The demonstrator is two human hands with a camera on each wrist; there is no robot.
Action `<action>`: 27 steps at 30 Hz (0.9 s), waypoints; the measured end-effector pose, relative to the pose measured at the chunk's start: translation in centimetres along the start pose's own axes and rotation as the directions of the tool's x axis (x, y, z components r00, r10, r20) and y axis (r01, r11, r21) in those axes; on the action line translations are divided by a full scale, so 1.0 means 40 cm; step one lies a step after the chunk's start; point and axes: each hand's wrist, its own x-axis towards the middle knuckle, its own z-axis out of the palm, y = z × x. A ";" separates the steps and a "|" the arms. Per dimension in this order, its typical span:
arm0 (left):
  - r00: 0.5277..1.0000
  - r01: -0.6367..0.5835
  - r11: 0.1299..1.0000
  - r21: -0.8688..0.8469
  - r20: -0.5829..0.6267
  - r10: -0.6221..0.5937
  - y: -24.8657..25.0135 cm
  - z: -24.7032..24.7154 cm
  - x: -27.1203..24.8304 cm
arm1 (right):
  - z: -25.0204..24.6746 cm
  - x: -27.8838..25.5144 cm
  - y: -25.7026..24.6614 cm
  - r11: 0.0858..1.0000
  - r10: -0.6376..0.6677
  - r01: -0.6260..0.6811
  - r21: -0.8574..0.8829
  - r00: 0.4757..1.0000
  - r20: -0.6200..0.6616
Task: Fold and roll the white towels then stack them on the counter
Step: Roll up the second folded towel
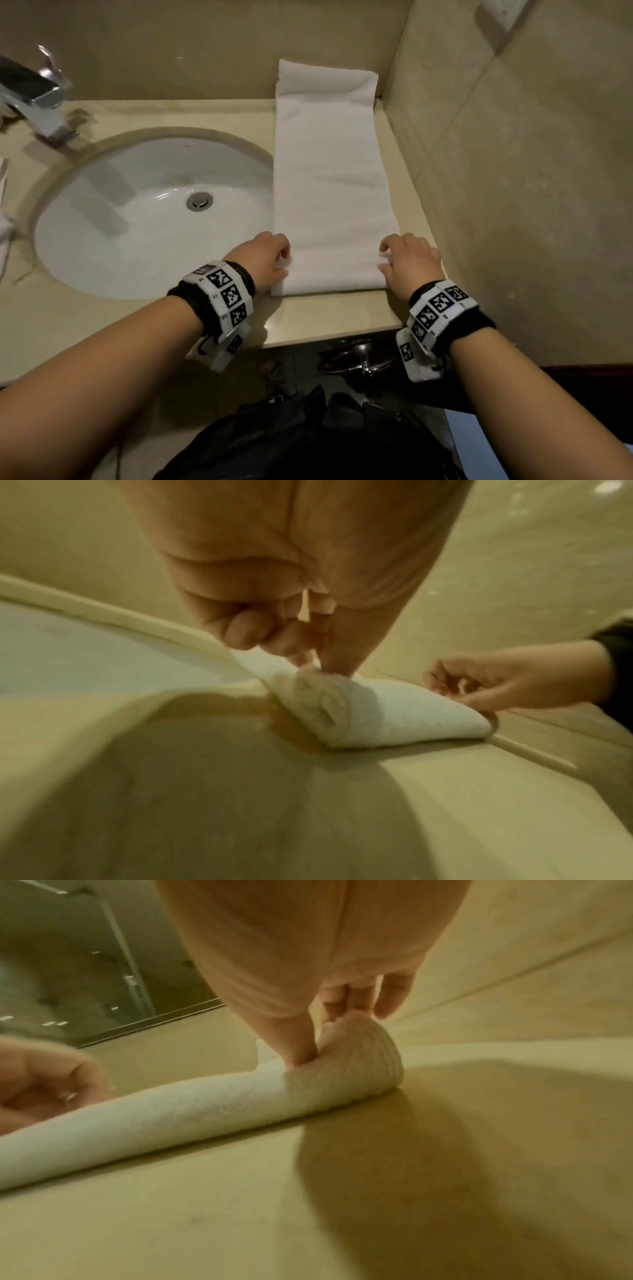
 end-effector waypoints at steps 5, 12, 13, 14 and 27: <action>0.959 -0.283 0.940 0.191 0.021 0.284 0.018 0.015 -0.001 | 0.008 -0.012 -0.004 0.945 -0.321 0.323 -0.049 0.946 0.046; 0.925 -0.371 0.830 0.416 0.089 0.369 0.016 0.016 0.004 | 0.000 -0.021 -0.001 0.933 -0.341 0.343 -0.112 0.939 0.034; 0.938 -0.338 0.866 0.368 0.062 0.340 0.016 0.008 0.011 | -0.007 -0.014 -0.003 0.944 -0.322 0.321 -0.081 0.947 0.000; 0.955 -0.293 0.906 0.306 0.039 0.295 0.013 0.000 0.020 | -0.013 -0.006 -0.003 0.958 -0.287 0.287 -0.023 0.957 -0.029; 0.984 -0.150 0.970 0.190 -0.065 0.165 0.002 -0.047 0.128 | -0.023 0.095 -0.030 0.948 -0.319 0.319 0.003 0.948 0.001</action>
